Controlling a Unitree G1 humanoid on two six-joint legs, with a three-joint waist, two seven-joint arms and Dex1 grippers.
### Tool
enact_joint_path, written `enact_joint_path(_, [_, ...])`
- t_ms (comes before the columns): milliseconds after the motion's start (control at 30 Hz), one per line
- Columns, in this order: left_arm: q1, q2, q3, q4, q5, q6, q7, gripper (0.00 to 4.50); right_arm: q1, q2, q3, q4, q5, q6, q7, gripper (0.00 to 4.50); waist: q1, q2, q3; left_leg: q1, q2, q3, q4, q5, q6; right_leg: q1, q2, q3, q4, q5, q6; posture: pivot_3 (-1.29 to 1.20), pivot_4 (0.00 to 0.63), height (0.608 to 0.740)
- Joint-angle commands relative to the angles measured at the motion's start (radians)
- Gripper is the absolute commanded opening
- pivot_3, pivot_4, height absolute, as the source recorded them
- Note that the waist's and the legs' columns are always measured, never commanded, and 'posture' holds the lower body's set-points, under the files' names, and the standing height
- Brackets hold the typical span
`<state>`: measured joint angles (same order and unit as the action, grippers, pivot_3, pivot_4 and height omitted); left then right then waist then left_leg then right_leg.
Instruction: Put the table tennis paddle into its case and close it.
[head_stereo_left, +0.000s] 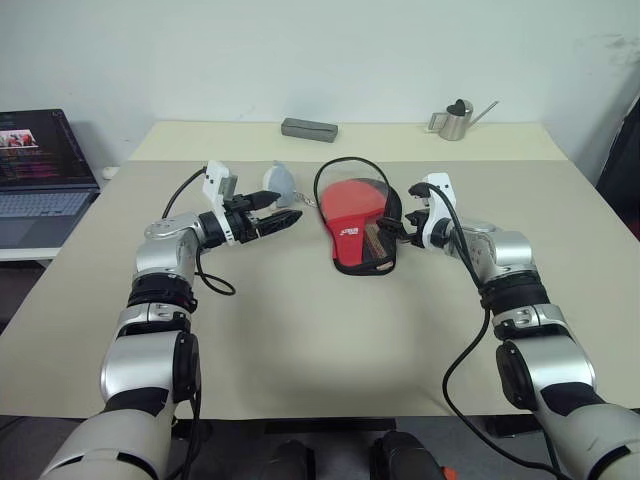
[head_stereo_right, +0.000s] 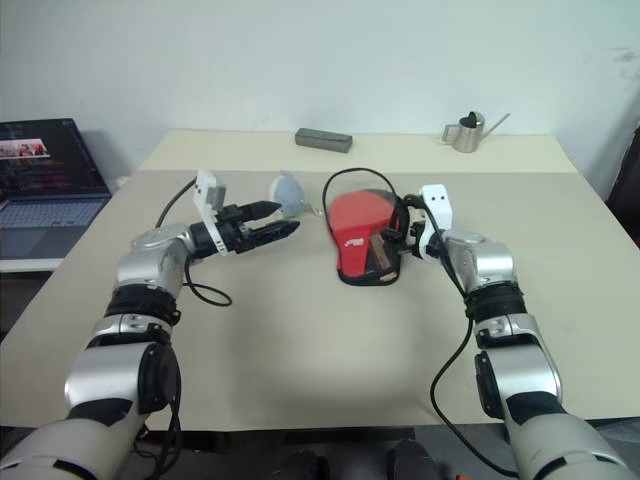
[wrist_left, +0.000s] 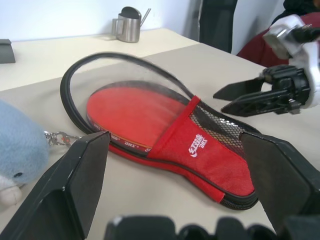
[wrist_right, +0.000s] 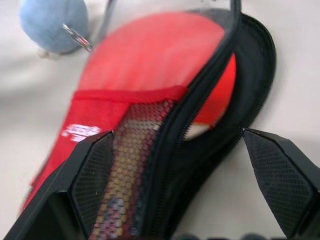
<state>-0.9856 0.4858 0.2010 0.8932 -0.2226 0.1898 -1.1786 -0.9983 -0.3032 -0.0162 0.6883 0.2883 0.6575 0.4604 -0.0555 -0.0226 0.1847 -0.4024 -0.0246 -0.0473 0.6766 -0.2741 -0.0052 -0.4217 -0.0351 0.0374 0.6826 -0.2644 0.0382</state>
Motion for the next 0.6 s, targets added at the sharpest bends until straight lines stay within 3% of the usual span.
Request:
enact_joint_path(33, [-0.006, 0.015, -0.005, -0.064, -0.018, 0.0, 0.016, 4.5, -0.053, 0.006, -0.024, 0.105, -0.023, -0.067, 0.015, 4.48, -0.001, 0.0, 0.0, 0.0, 0.0, 0.0, 0.0, 0.0, 0.0, 0.0, 0.0, 0.0, 0.0, 0.0, 0.0, 0.0, 0.15, 0.74])
enact_joint_path(333, [-0.006, 0.021, -0.018, -0.07, -0.017, -0.004, 0.03, 4.5, -0.113, 0.032, -0.111, 0.272, 0.003, -0.052, 0.007, 4.48, -0.001, 0.0, 0.0, 0.0, 0.0, 0.0, 0.0, 0.0, 0.0, 0.0, 0.0, 0.0, 0.0, 0.0, 0.0, 0.0, 0.15, 0.74])
enact_joint_path(600, [-0.003, 0.024, -0.019, -0.072, -0.018, -0.009, 0.035, 4.5, -0.144, 0.068, -0.165, 0.289, 0.025, 0.002, 0.017, 4.48, -0.002, 0.0, 0.0, 0.0, 0.0, 0.0, 0.0, 0.0, 0.0, 0.0, 0.0, 0.001, 0.0, 0.0, 0.0, 0.0, 0.15, 0.74])
